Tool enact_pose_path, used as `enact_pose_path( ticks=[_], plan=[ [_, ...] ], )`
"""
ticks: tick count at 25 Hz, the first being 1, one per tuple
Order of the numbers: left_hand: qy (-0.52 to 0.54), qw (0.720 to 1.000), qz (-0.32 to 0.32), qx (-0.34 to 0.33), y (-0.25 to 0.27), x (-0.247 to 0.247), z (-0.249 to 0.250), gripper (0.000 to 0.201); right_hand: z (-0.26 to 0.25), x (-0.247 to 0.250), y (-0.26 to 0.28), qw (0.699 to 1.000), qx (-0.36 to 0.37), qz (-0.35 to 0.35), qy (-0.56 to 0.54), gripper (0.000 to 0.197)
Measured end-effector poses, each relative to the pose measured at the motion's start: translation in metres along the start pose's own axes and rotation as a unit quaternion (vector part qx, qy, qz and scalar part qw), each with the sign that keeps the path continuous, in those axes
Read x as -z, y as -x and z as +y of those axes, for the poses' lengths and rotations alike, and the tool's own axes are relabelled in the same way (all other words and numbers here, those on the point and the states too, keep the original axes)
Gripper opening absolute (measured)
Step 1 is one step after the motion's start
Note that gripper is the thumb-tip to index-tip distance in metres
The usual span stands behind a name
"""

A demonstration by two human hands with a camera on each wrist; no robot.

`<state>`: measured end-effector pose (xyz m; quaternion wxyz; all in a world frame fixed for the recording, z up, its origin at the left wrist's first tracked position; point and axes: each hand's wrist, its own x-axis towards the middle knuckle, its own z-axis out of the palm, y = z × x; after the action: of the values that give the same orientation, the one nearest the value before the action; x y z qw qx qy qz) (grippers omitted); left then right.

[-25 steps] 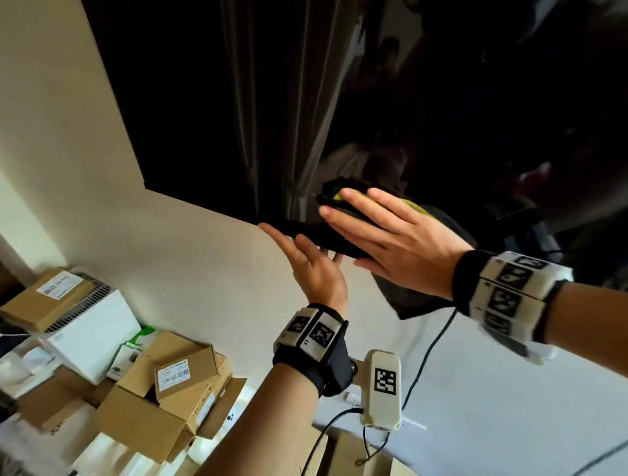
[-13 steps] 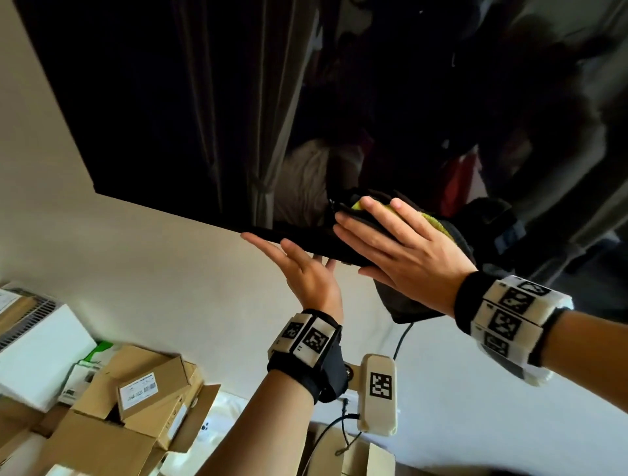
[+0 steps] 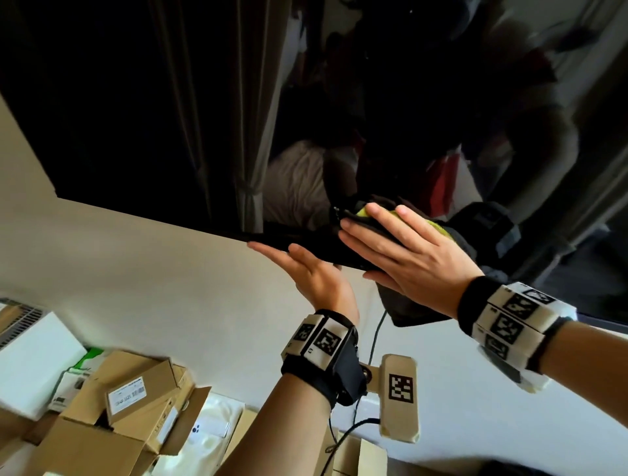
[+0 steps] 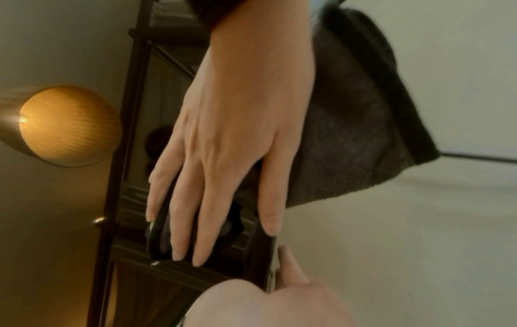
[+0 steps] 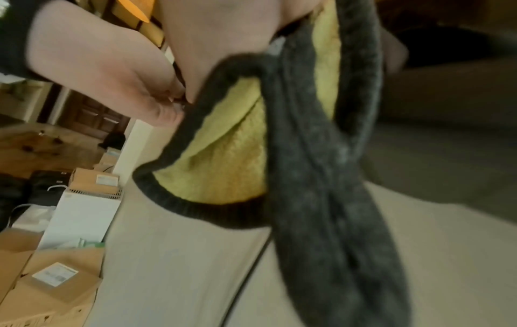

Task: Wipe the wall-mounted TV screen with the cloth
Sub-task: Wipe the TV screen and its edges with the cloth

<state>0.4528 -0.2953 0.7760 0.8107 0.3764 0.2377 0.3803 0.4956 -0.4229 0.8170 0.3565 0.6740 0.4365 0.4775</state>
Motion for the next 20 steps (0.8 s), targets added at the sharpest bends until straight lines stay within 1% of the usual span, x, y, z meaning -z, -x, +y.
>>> enact_pose_path(
  ticks=[3, 5, 7, 8, 9, 11, 13, 15, 17, 18, 20],
  plan=[
    [0.007, 0.999, 0.028, 0.032, 0.012, -0.012, -0.009, 0.053, 0.030, -0.002, 0.054, 1.000, -0.024, -0.001, -0.001, 0.061],
    [0.013, 0.998, 0.034, 0.055, 0.025, -0.019, -0.013, 0.053, 0.026, -0.005, 0.060, 0.999, -0.031, -0.010, 0.013, 0.061],
    [0.046, 0.996, 0.017, 0.075, 0.044, -0.028, -0.017, 0.054, 0.018, -0.006, 0.051, 0.999, -0.031, -0.002, 0.015, 0.063],
    [0.068, 0.994, 0.005, 0.086, 0.054, -0.032, -0.021, 0.054, 0.020, -0.004, 0.052, 1.000, -0.019, 0.003, 0.008, 0.063],
    [0.080, 0.992, -0.004, 0.093, 0.064, -0.035, -0.025, 0.054, 0.027, -0.004, 0.063, 1.000, -0.009, 0.005, 0.005, 0.063],
    [0.079, 0.992, -0.022, 0.101, 0.081, -0.044, -0.032, 0.051, 0.052, -0.009, 0.106, 1.000, -0.004, -0.004, 0.002, 0.062],
    [0.078, 0.991, -0.030, 0.108, 0.095, -0.052, -0.036, 0.050, 0.065, -0.010, 0.138, 1.000, -0.023, -0.005, 0.001, 0.061],
    [0.077, 0.989, -0.033, 0.124, 0.112, -0.062, -0.041, 0.049, 0.052, -0.016, 0.139, 0.999, -0.036, -0.003, 0.017, 0.061],
    [0.068, 0.989, -0.034, 0.124, 0.126, -0.071, -0.048, 0.049, 0.043, -0.018, 0.127, 0.999, -0.034, 0.007, 0.002, 0.061],
    [0.064, 0.990, -0.037, 0.119, 0.134, -0.074, -0.053, 0.049, 0.047, -0.018, 0.132, 0.999, -0.029, 0.015, -0.006, 0.061],
    [0.058, 0.991, -0.046, 0.108, 0.150, -0.082, -0.061, 0.049, 0.067, -0.020, 0.165, 0.999, -0.033, 0.018, -0.020, 0.060]
  ],
)
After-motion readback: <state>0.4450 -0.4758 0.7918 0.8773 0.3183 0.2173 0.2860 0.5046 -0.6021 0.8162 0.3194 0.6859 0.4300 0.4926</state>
